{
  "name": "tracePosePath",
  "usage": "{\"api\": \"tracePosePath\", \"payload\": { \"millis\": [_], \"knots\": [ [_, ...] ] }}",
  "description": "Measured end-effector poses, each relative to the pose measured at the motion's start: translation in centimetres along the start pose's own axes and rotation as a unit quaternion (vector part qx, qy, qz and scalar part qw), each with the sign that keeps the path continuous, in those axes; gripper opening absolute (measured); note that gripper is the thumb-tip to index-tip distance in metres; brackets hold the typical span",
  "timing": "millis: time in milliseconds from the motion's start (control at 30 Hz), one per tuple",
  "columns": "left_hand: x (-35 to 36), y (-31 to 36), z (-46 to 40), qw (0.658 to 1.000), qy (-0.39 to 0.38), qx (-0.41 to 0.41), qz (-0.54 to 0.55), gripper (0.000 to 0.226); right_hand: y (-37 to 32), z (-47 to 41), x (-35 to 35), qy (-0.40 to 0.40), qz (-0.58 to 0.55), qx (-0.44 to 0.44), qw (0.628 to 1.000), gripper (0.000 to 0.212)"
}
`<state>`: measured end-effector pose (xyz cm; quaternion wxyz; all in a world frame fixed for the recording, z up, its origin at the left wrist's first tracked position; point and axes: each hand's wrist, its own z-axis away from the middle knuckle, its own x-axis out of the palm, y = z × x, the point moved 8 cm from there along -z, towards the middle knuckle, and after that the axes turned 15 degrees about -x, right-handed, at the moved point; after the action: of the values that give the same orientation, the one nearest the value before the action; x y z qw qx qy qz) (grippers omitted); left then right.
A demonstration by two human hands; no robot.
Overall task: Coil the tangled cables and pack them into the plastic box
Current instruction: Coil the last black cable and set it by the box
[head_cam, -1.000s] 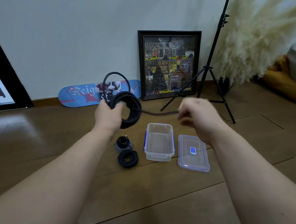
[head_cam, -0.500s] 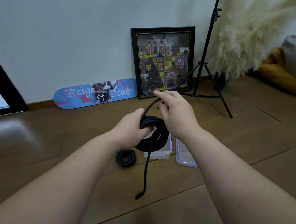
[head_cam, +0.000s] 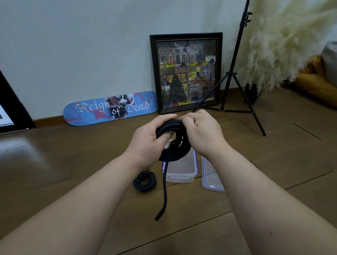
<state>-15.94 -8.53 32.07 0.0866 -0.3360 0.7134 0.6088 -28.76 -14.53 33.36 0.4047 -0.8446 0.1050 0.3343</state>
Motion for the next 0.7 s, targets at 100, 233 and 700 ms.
{"api": "tracePosePath", "payload": {
  "millis": [100,233,700],
  "knots": [
    [-0.6,-0.5,-0.5,0.997,0.022,-0.041,0.059,0.032,-0.2,0.2,-0.7,0.049,-0.003,-0.015,0.999,0.029],
    [-2.1,-2.7,-1.3,0.972,0.095,-0.125,0.172,0.024,-1.8,0.6,-2.3,0.127,0.002,-0.058,0.99,0.018],
    [-4.2,-4.9,-1.3,0.948,0.198,-0.163,0.188,0.02,-4.0,1.0,2.7,-0.07,-0.258,0.024,0.963,0.018]
  ]
}}
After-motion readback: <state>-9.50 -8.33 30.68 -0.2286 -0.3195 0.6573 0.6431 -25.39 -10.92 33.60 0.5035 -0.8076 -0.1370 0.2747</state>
